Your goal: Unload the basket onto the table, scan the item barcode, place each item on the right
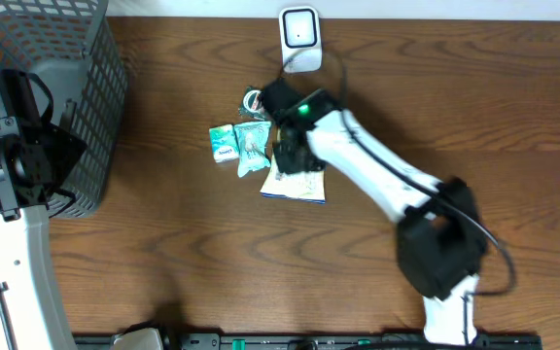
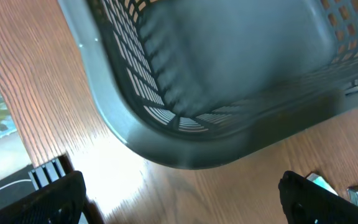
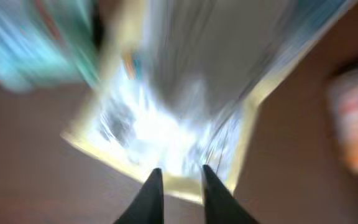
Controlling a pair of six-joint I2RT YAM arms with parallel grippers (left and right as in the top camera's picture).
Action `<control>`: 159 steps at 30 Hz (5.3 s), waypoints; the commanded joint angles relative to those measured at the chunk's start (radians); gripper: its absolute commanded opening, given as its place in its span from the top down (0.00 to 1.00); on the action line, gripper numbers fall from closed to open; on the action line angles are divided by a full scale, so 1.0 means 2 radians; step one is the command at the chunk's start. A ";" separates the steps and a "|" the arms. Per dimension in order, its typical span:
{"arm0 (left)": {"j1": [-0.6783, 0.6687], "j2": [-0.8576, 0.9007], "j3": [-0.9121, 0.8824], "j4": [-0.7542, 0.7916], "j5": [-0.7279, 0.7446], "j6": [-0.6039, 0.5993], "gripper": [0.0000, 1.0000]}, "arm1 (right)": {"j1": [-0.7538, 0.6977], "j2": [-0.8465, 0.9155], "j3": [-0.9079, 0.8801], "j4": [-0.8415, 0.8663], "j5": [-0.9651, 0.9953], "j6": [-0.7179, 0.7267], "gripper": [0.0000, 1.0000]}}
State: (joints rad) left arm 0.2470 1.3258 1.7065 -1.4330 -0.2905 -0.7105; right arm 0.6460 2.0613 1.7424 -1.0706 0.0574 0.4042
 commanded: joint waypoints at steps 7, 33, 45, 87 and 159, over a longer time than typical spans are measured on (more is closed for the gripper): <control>0.003 -0.004 -0.001 -0.001 -0.005 -0.004 0.02 | -0.046 0.003 0.005 0.097 0.041 -0.021 0.89; 0.003 -0.004 -0.001 -0.001 -0.005 -0.004 0.02 | -0.031 -0.003 0.038 -0.012 -0.071 -0.068 0.71; 0.003 -0.004 -0.001 -0.001 -0.005 -0.004 0.02 | 0.049 0.030 -0.096 0.055 0.015 -0.002 0.82; 0.003 -0.004 -0.001 -0.001 -0.005 -0.004 0.02 | -0.143 -0.022 -0.239 0.236 -0.269 0.082 0.13; 0.003 -0.004 -0.001 -0.001 -0.005 -0.004 0.02 | -0.140 -0.209 -0.264 0.243 -0.167 -0.066 0.99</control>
State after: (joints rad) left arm 0.2474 1.3258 1.7065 -1.4326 -0.2905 -0.7105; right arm 0.3099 1.6283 1.2072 -0.5526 -0.6521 0.4141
